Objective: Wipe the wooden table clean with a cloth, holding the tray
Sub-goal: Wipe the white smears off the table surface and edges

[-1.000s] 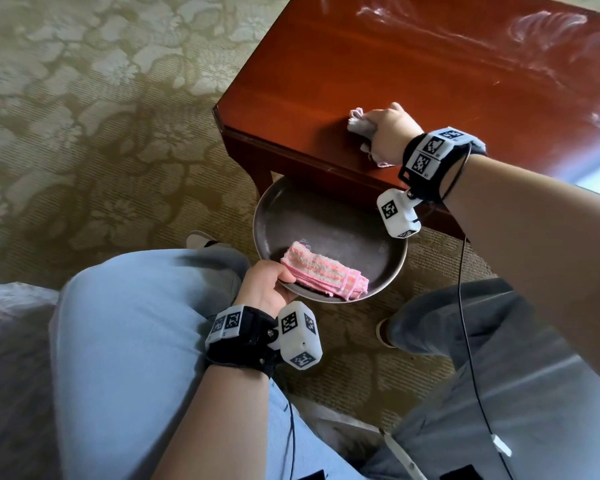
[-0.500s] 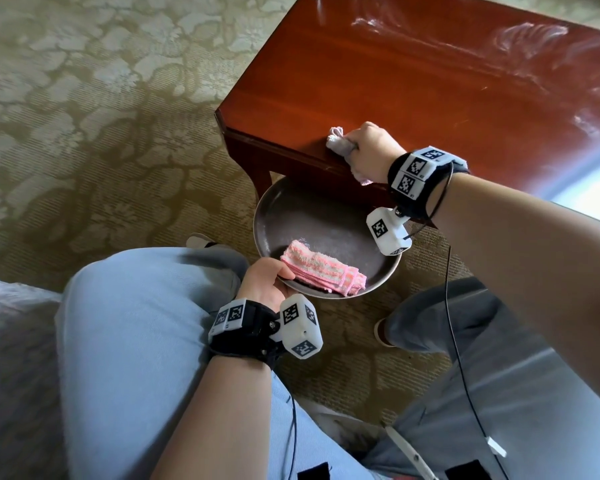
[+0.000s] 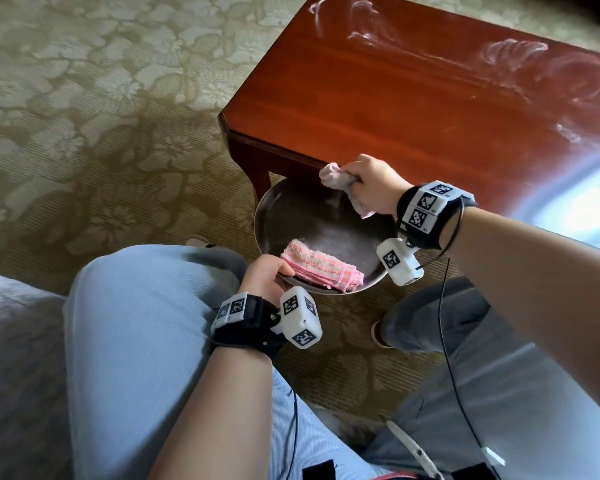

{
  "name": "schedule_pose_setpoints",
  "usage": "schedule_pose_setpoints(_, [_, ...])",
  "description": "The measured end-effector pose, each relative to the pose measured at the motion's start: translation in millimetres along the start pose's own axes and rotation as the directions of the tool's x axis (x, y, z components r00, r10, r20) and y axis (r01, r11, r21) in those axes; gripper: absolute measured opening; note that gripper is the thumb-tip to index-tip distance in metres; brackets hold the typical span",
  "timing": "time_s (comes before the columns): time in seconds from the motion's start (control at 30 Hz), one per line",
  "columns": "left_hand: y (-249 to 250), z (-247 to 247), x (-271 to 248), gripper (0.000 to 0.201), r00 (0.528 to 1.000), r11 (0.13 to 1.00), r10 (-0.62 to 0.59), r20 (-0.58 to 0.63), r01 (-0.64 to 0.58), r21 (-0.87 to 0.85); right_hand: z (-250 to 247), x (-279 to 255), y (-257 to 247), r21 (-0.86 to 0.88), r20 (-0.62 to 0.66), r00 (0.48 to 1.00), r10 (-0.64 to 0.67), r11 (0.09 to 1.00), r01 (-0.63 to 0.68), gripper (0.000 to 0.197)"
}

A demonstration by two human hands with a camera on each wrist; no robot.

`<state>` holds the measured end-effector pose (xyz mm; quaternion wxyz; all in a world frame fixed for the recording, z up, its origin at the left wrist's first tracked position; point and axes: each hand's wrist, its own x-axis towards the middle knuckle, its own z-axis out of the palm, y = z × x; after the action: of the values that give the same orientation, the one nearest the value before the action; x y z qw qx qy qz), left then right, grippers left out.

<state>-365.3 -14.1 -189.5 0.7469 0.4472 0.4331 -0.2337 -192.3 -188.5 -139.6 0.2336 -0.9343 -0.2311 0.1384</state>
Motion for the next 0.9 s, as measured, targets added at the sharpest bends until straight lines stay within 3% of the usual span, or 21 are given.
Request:
schedule_pose_setpoints(0.1, [0, 2, -5, 0.050, 1.000, 1.000, 0.015, 0.008, -0.015, 0.005, -10, 4, 5, 0.051, -0.149, 0.988, 0.036, 0.998, -0.029, 0.026])
schedule_pose_setpoints(0.2, [-1, 3, -7, 0.031, 0.999, 0.999, 0.028, 0.037, -0.027, -0.021, -25, 16, 7, 0.084, -0.301, 0.948, 0.101, 0.993, -0.079, 0.023])
schedule_pose_setpoints(0.27, [-1, 2, -8, 0.040, 0.998, 0.997, 0.045, 0.036, -0.043, -0.062, -30, 27, 8, 0.112, -0.341, 0.930, 0.136, 0.988, -0.103, 0.023])
schedule_pose_setpoints(0.37, [-4, 0, -4, 0.056, 0.997, 0.991, 0.064, 0.037, -0.059, -0.116, -26, 49, 16, 0.057, -0.309, 0.936, 0.167, 0.986, -0.157, 0.033])
schedule_pose_setpoints(0.5, [-2, -2, 2, 0.080, 0.998, 0.986, 0.018, 0.057, -0.009, -0.165, -13, 69, 11, -0.183, -0.180, 0.965, 0.190, 0.958, -0.223, 0.051])
schedule_pose_setpoints(0.7, [2, 3, 6, 0.053, 0.999, 0.992, 0.042, -0.028, -0.045, -0.118, -4, 72, -2, -0.257, -0.096, 0.994, 0.053, 0.963, -0.076, 0.057])
schedule_pose_setpoints(0.8, [4, 3, -1, 0.064, 0.999, 0.996, 0.027, -0.030, -0.029, -0.082, 2, 65, -2, -0.264, -0.100, 0.994, -0.036, 0.964, 0.009, 0.055])
schedule_pose_setpoints(0.9, [3, 4, -4, 0.053, 0.999, 0.997, 0.037, -0.011, -0.038, -0.073, 8, 59, -1, -0.286, -0.110, 0.983, -0.144, 0.952, 0.107, 0.058])
